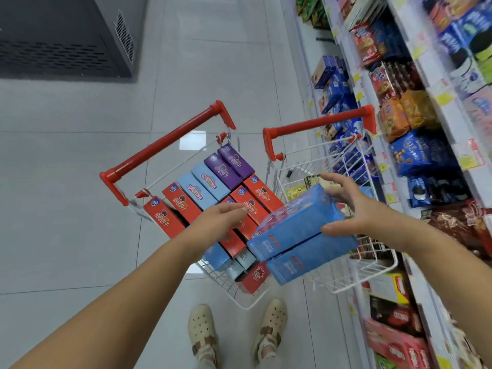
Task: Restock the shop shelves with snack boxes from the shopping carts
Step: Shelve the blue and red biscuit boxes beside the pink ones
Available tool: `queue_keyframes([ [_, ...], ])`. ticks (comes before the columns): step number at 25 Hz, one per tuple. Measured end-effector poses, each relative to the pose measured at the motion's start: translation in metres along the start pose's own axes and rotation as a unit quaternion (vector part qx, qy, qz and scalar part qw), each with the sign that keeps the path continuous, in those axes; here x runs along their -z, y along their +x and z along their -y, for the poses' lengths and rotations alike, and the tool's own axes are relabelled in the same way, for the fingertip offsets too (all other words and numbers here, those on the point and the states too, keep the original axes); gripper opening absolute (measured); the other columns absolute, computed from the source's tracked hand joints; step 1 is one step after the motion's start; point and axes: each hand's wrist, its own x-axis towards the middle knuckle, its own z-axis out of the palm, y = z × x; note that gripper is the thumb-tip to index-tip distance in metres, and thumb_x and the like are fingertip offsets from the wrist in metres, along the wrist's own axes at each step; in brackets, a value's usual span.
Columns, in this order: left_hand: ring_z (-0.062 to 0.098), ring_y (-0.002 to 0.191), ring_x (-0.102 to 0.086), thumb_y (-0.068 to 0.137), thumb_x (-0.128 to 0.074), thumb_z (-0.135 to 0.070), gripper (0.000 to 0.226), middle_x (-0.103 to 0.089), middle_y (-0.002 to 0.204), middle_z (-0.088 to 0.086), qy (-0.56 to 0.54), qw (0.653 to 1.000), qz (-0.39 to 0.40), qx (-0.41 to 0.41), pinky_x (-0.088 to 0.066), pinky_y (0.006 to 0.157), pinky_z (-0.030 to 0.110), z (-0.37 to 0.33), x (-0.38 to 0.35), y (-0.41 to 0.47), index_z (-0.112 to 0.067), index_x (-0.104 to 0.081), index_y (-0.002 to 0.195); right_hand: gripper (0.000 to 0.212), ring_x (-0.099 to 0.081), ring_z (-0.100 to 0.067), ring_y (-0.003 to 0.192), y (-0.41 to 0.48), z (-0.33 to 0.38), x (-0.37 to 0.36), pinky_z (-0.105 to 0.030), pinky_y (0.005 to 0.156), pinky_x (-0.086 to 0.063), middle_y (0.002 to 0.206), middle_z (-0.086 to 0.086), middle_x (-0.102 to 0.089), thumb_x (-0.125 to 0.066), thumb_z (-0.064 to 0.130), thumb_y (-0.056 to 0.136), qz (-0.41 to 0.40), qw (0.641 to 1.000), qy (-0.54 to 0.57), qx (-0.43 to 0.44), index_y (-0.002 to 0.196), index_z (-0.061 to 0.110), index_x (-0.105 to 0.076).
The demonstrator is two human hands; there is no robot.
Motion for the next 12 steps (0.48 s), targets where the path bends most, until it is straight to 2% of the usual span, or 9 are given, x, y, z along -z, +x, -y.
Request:
queue_keyframes([
  [2,0.015,0.115,-0.061,0.087,-0.063,-0.055,0.032,-0.065,0.126,-0.002,-0.021,0.999,0.039,0.017,-0.045,0.107,0.042,-0.014,0.004,-0.003,-0.031,-0.064,0.108,0.121,-0.059,-0.008,0.115,-0.004,0.018,0.010,-0.025,0.079,-0.054,0.133,0.003,-0.056,-0.094,0.053,0.032,0.045,0.993,0.103,0.016,0.137,0.045,-0.035],
  [4,0.027,0.116,-0.063,0.076,-0.069,-0.062,0.053,-0.069,0.122,0.006,-0.060,0.989,0.120,0.057,-0.044,0.107,0.051,-0.025,0.016,-0.004,-0.022,-0.069,0.110,0.121,-0.063,-0.021,0.113,0.000,0.027,0.010,-0.033,0.078,-0.057,0.129,-0.001,-0.062,-0.097,0.043,0.031,0.098,0.974,0.204,0.035,0.138,0.037,-0.040],
  [7,0.040,0.118,-0.061,0.073,-0.074,-0.059,0.071,-0.064,0.127,0.019,-0.173,0.932,0.300,0.105,-0.052,0.094,0.057,-0.029,0.040,-0.009,-0.013,-0.065,0.127,0.114,-0.058,-0.034,0.120,0.018,0.037,-0.003,-0.046,0.088,-0.055,0.139,-0.007,-0.055,-0.097,0.027,0.042,0.173,0.933,0.307,0.075,0.141,0.030,-0.040],
  [8,0.042,0.117,-0.060,0.073,-0.077,-0.054,0.076,-0.062,0.129,0.021,-0.216,0.913,0.331,0.103,-0.054,0.087,0.058,-0.027,0.047,-0.013,-0.011,-0.060,0.133,0.112,-0.057,-0.035,0.121,0.027,0.040,-0.010,-0.049,0.093,-0.053,0.141,-0.010,-0.053,-0.095,0.024,0.046,0.191,0.922,0.326,0.085,0.143,0.027,-0.039],
  [10,0.043,0.114,-0.061,0.067,-0.085,-0.045,0.084,-0.062,0.126,0.021,-0.286,0.896,0.328,0.086,-0.056,0.080,0.060,-0.020,0.057,-0.022,-0.009,-0.055,0.136,0.108,-0.056,-0.036,0.119,0.043,0.047,-0.025,-0.051,0.096,-0.049,0.140,-0.015,-0.051,-0.091,0.022,0.055,0.210,0.904,0.364,0.087,0.147,0.022,-0.036],
  [12,0.040,0.106,-0.066,0.055,-0.093,-0.037,0.090,-0.066,0.118,0.020,-0.338,0.901,0.264,0.065,-0.058,0.072,0.058,-0.012,0.067,-0.031,-0.008,-0.056,0.131,0.093,-0.050,-0.035,0.125,0.056,0.052,-0.042,-0.056,0.104,-0.039,0.141,-0.017,-0.048,-0.083,0.031,0.070,0.202,0.894,0.389,0.097,0.149,0.016,-0.035],
])
